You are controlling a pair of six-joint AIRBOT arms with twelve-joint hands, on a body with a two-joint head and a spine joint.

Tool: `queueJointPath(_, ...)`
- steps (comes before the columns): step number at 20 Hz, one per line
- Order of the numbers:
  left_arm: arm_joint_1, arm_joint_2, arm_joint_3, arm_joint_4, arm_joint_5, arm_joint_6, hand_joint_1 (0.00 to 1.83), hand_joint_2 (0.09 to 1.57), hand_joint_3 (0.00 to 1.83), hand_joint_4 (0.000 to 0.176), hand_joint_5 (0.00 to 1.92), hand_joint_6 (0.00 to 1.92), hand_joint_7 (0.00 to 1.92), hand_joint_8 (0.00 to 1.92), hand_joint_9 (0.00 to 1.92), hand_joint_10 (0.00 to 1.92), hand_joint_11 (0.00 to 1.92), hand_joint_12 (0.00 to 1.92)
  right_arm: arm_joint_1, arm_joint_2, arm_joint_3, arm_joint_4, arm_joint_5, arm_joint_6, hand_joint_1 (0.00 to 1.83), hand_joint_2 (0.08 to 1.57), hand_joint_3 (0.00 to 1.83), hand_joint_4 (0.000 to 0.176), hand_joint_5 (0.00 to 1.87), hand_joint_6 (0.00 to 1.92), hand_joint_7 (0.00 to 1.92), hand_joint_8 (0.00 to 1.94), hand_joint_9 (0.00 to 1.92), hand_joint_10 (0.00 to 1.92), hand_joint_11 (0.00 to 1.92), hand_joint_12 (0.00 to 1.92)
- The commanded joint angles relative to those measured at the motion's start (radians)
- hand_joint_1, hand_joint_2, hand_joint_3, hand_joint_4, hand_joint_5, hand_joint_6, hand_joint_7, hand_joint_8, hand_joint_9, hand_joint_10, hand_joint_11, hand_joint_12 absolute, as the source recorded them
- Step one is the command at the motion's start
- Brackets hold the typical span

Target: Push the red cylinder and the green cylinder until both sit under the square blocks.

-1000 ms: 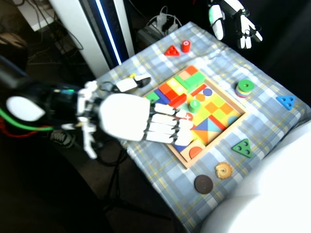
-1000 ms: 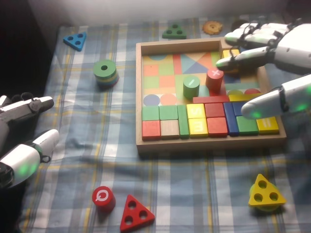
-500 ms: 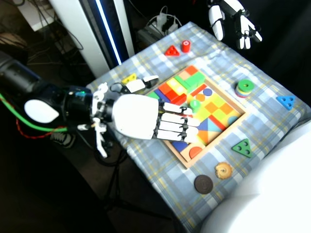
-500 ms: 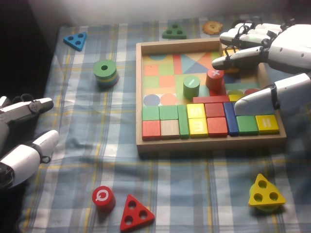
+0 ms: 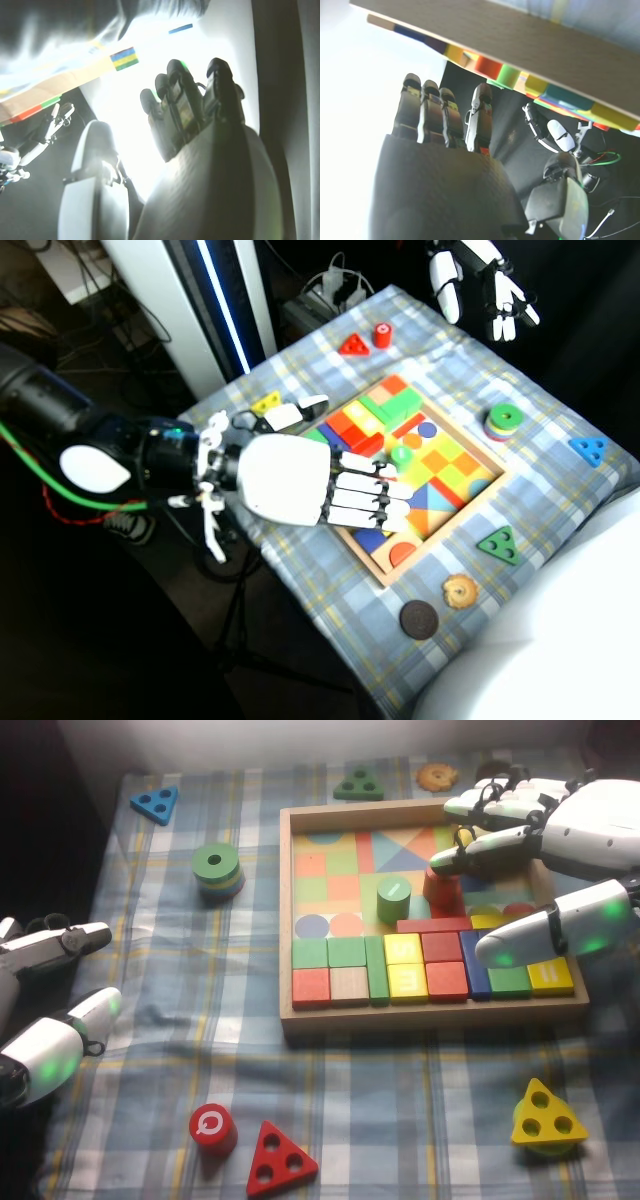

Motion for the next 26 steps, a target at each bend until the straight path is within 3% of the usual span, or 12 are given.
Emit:
queueJointPath(1, -0.008, -0.004, 0.002, 0.035, -0.115, -0.008, 0.75, 1.27, 0.0, 0.02, 0.6, 0.0, 0.49, 0.0, 0.42, 0.0, 0.0, 0.0, 0.005, -0.002, 0.004, 0.032, 0.087, 0.008, 0.0, 0.75, 0.0, 0.14, 0.36, 0.0, 0.0, 0.0, 0.0, 0.0, 0.0, 0.0)
queueJointPath(3, -0.008, -0.004, 0.002, 0.034, -0.116, -0.008, 0.73, 1.28, 0.0, 0.028, 0.6, 0.0, 0.49, 0.0, 0.43, 0.0, 0.0, 0.0, 0.005, 0.0, 0.004, 0.024, 0.073, 0.008, 0.0, 0.76, 0.0, 0.139, 0.36, 0.0, 0.0, 0.0, 0.0, 0.0, 0.0, 0.0)
queueJointPath(4, -0.008, -0.003, 0.002, 0.034, -0.116, -0.008, 0.74, 1.28, 0.0, 0.017, 0.6, 0.0, 0.49, 0.0, 0.44, 0.01, 0.0, 0.0, 0.005, 0.005, 0.003, 0.017, 0.065, 0.012, 0.0, 0.76, 0.0, 0.096, 0.39, 0.01, 0.0, 0.0, 0.0, 0.0, 0.0, 0.0)
queueJointPath(5, -0.008, -0.003, 0.002, 0.034, -0.116, -0.008, 0.74, 1.28, 0.0, 0.017, 0.6, 0.0, 0.49, 0.0, 0.44, 0.01, 0.0, 0.0, 0.005, 0.013, -0.001, 0.009, 0.058, 0.018, 0.0, 0.76, 0.0, 0.096, 0.39, 0.01, 0.0, 0.0, 0.0, 0.0, 0.0, 0.0)
queueJointPath(7, -0.008, -0.003, 0.001, 0.034, -0.118, -0.008, 0.76, 1.27, 0.0, 0.013, 0.61, 0.01, 0.5, 0.0, 0.43, 0.0, 0.0, 0.0, 0.001, 0.039, -0.016, 0.002, 0.042, 0.019, 0.0, 0.78, 0.0, 0.099, 0.39, 0.01, 0.0, 0.0, 0.0, 0.0, 0.0, 0.0)
queueJointPath(9, -0.008, -0.003, 0.001, 0.034, -0.118, -0.008, 0.76, 1.28, 0.0, 0.012, 0.61, 0.01, 0.5, 0.0, 0.43, 0.0, 0.0, 0.0, -0.013, 0.071, -0.038, 0.003, 0.032, 0.019, 0.0, 0.82, 0.02, 0.125, 0.41, 0.01, 0.0, 0.0, 0.0, 0.0, 0.0, 0.0)
queueJointPath(10, -0.008, -0.003, 0.001, 0.033, -0.118, -0.008, 0.78, 1.27, 0.0, 0.009, 0.61, 0.0, 0.5, 0.0, 0.43, 0.0, 0.0, 0.0, -0.02, 0.083, -0.048, 0.003, 0.029, 0.019, 0.0, 0.8, 0.01, 0.166, 0.38, 0.0, 0.0, 0.0, 0.0, 0.0, 0.0, 0.0)
queueJointPath(12, -0.008, -0.002, 0.0, 0.032, -0.118, -0.008, 0.75, 1.28, 0.0, 0.013, 0.61, 0.0, 0.5, 0.0, 0.43, 0.0, 0.0, 0.0, -0.037, 0.11, -0.073, 0.008, 0.024, 0.019, 0.0, 0.8, 0.0, 0.174, 0.37, 0.0, 0.0, 0.0, 0.0, 0.0, 0.0, 0.0)
queueJointPath(14, -0.007, 0.0, 0.0, 0.031, -0.118, -0.008, 0.77, 1.29, 0.0, 0.016, 0.6, 0.0, 0.5, 0.0, 0.42, 0.0, 0.0, 0.0, -0.059, 0.138, -0.098, 0.026, 0.024, 0.019, 0.0, 0.79, 0.0, 0.158, 0.37, 0.0, 0.0, 0.0, 0.0, 0.0, 0.0, 0.0)
queueJointPath(18, -0.007, 0.0, -0.001, 0.031, -0.117, -0.008, 0.77, 1.28, 0.0, 0.025, 0.6, 0.0, 0.51, 0.0, 0.44, 0.01, 0.0, 0.0, -0.103, 0.171, -0.127, 0.053, 0.024, 0.019, 0.0, 0.77, 0.0, 0.157, 0.37, 0.0, 0.0, 0.0, 0.0, 0.0, 0.0, 0.0)
queueJointPath(21, -0.007, 0.0, -0.001, 0.031, -0.115, -0.008, 0.7, 1.29, 0.0, 0.032, 0.58, 0.0, 0.49, 0.0, 0.43, 0.0, 0.0, 0.0, -0.115, 0.18, -0.129, 0.067, 0.024, 0.012, 0.0, 0.76, 0.0, 0.175, 0.36, 0.0, 0.0, 0.0, 0.0, 0.0, 0.0, 0.0)
queueJointPath(26, -0.007, 0.0, -0.001, 0.032, -0.114, -0.008, 0.68, 1.3, 0.0, 0.05, 0.56, 0.0, 0.48, 0.0, 0.42, 0.0, 0.0, 0.0, -0.132, 0.196, -0.145, 0.109, 0.025, -0.033, 0.0, 0.78, 0.0, 0.176, 0.35, 0.0, 0.0, 0.0, 0.0, 0.0, 0.0, 0.0)
